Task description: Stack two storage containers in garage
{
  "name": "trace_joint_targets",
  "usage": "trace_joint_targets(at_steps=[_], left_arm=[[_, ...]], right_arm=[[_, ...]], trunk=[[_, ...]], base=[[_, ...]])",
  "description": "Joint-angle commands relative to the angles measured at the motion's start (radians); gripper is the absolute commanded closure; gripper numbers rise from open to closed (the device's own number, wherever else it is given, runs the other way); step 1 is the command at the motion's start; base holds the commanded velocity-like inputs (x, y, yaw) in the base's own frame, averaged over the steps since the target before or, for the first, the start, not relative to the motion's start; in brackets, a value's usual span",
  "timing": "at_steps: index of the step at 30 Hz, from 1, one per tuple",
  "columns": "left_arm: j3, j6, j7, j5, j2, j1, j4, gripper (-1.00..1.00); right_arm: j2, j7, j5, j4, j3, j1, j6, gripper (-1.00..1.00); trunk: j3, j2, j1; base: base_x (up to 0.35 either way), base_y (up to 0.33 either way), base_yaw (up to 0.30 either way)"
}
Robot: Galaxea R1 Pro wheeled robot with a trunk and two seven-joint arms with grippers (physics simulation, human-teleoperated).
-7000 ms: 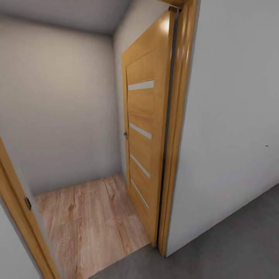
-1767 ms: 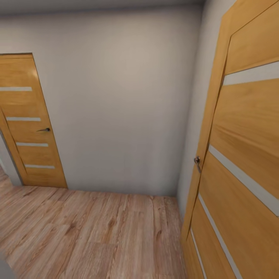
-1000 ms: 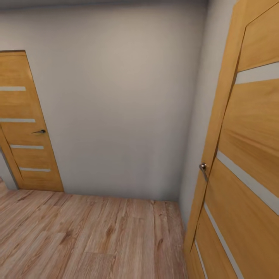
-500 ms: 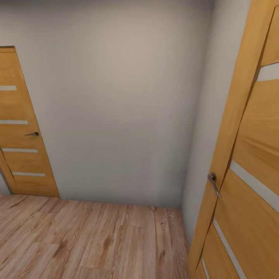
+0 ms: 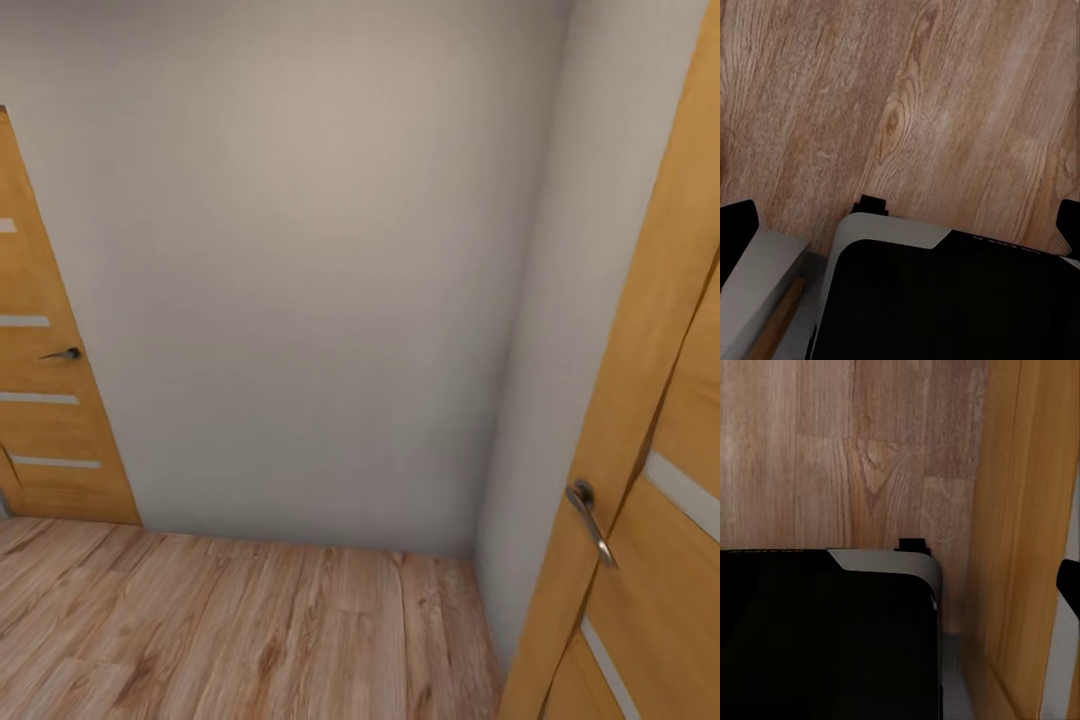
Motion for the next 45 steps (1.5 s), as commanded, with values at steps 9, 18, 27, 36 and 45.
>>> trace_joint_targets(at_steps=[9, 18, 27, 36, 45], left_arm=[[-0.008, -0.004, 0.0, 0.008, 0.0, 0.0, 0.001, -1.0], [-0.008, -0.004, 0.0, 0.008, 0.0, 0.0, 0.001, -1.0], [-0.008, -0.004, 0.0, 0.008, 0.0, 0.0, 0.001, -1.0], [-0.008, -0.004, 0.0, 0.008, 0.0, 0.0, 0.001, -1.0], [-0.008, -0.004, 0.0, 0.008, 0.0, 0.0, 0.001, -1.0]], right_arm=[[-0.002, 0.004, -0.001, 0.003, -0.001, -0.001, -0.007, -1.0], [0.0, 0.003, -0.001, 0.003, -0.001, -0.001, -0.007, -1.0], [-0.001, 0.003, -0.001, 0.003, -0.001, -0.001, -0.007, -1.0], [-0.002, 0.003, -0.001, 0.003, -0.001, -0.001, -0.007, -1.0], [-0.002, 0.003, -0.001, 0.003, -0.001, -0.001, -0.007, -1.0]], trunk=[[0.0, -0.001, 0.001], [0.0, -0.001, 0.001], [0.0, -0.001, 0.001], [0.0, -0.001, 0.001], [0.0, -0.001, 0.001]], base=[[0.322, 0.0, 0.186], [0.322, 0.0, 0.268], [0.322, 0.0, 0.269], [0.322, 0.0, 0.269], [0.321, 0.0, 0.269]])
